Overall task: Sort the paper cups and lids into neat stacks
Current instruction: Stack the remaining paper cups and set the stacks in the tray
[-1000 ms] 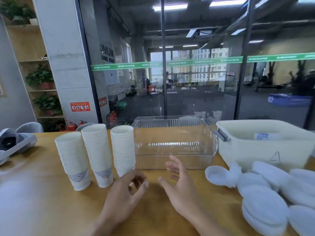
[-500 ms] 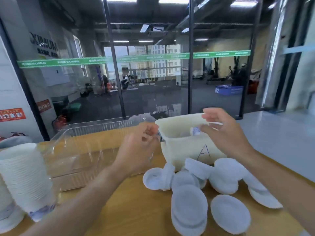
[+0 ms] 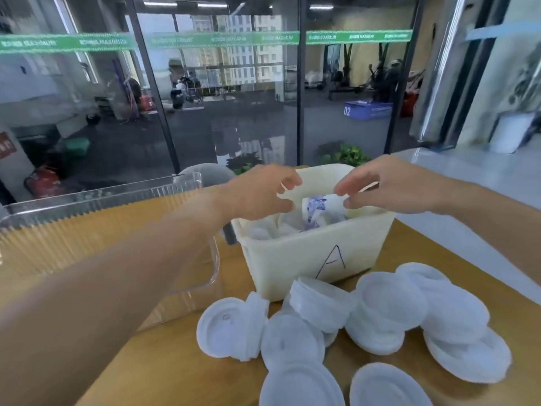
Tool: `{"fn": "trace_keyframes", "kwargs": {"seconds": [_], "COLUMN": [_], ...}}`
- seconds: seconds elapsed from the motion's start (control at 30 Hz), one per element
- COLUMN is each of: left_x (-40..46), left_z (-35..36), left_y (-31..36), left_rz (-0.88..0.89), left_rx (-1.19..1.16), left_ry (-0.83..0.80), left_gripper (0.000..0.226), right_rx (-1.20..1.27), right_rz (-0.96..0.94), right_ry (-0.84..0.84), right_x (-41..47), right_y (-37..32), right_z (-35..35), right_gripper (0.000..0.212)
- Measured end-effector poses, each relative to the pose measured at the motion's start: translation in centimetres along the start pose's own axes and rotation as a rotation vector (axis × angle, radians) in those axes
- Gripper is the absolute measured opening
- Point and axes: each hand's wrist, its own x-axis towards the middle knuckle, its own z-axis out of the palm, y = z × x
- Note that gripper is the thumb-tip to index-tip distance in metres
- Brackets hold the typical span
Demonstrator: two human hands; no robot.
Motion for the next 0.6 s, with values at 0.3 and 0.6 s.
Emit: {"fn": "trace_keyframes", "kwargs": {"seconds": [0.3,0.6], "left_x": [6.9,8.7], "left_z": [2.0,4.0], "left_y": [-1.2,-0.1], "left_rz": [0.051,0.104], "left_rx": [0.029,0.056], "left_ry": [-0.247,-0.232], "left_gripper": [0.073,0.058], "right_rx": [-0.404,-0.631], "right_rz": [0.038,0.075], "right_ry": [-0.450,-0.565], "right_x": [4.3,6.2], "right_y": [-0.6,-0.1], "right_z": [-0.1,1.5], "right_gripper": [0.017,0.026]}}
